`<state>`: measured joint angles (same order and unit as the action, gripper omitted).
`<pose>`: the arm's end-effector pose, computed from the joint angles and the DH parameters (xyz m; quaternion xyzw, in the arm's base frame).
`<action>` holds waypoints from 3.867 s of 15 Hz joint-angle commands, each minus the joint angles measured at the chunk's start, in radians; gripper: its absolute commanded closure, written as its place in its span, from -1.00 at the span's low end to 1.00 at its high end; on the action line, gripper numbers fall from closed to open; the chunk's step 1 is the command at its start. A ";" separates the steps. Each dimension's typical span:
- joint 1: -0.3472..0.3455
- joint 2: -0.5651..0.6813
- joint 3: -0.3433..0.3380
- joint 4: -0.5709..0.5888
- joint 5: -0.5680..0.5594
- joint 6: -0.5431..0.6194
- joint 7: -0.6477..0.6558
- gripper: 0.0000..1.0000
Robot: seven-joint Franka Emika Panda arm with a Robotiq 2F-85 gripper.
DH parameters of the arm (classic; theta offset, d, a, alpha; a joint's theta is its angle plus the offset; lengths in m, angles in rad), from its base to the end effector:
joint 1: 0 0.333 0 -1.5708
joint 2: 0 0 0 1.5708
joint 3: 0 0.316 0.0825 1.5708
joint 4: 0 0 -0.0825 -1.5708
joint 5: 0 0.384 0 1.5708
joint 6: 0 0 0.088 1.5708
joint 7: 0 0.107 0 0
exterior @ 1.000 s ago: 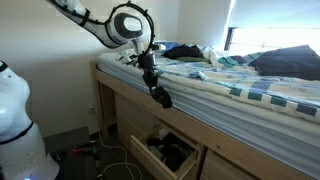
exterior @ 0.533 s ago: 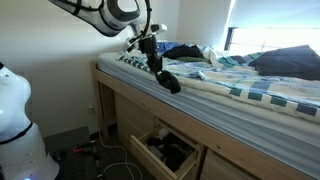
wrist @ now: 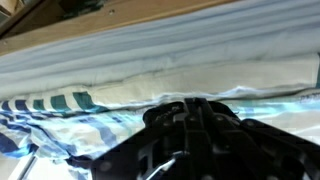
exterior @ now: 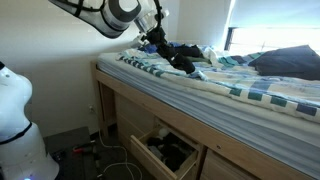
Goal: Take the black socks from the drawer and put them on the bed
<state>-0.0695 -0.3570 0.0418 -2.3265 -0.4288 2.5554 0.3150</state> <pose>0.4849 -0.0058 0.5429 0.9441 -0.0248 0.3024 0.1291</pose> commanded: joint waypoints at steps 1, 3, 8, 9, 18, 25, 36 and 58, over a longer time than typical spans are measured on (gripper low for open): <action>-0.048 0.087 0.028 0.014 -0.063 0.263 -0.008 0.96; -0.029 0.160 0.015 0.042 -0.088 0.375 0.005 0.96; 0.005 0.335 0.018 0.125 -0.054 0.448 -0.022 0.96; 0.012 0.362 0.016 0.136 -0.038 0.444 -0.031 0.96; 0.007 0.392 0.011 0.156 0.029 0.424 -0.069 -0.33; 0.011 0.213 -0.003 0.071 0.032 0.306 -0.042 -1.00; 0.061 0.020 0.015 -0.089 0.232 -0.061 -0.090 -1.00; 0.136 0.032 -0.030 -0.234 0.543 -0.186 -0.317 -1.00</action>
<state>0.0728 -0.3251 0.0052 -2.5620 0.1119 2.3714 0.0003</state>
